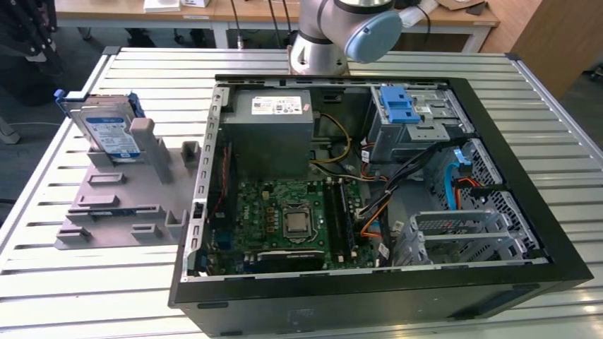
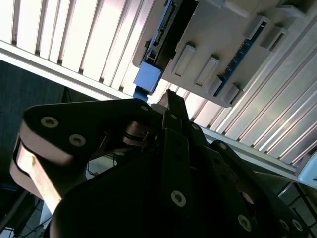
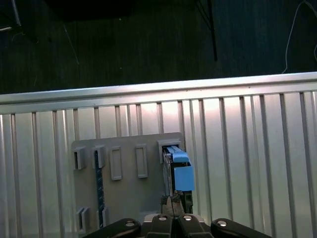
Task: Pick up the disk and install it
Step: 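Pick up the disk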
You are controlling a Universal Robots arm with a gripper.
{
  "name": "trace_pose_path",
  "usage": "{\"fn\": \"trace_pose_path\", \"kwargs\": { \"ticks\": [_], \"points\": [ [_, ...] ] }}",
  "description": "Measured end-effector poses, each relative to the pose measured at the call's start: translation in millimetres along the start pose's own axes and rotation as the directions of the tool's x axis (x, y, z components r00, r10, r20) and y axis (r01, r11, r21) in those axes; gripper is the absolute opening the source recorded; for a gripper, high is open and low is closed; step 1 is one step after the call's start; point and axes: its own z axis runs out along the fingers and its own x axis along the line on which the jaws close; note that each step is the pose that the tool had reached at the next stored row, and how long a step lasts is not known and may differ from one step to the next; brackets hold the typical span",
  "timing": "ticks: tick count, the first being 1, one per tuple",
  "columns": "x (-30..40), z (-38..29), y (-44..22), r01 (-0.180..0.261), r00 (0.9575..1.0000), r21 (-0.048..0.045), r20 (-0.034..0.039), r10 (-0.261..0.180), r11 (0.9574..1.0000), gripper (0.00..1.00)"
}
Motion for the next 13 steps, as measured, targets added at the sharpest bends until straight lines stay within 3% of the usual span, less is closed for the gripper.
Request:
{"fn": "trace_pose_path", "kwargs": {
  "ticks": [6,8,13],
  "points": [
    [-0.2,0.0,0.0,-0.002,1.0000,-0.0005,0.0000,0.002,1.0000,0.11],
    [-0.2,0.6,0.0,-0.008,1.0000,-0.0103,-0.0008,0.008,0.9999,0.11],
    [-0.1,2.5,0.0,-0.039,0.9993,-0.0118,-0.0006,0.039,0.9992,0.17]
  ]
}}
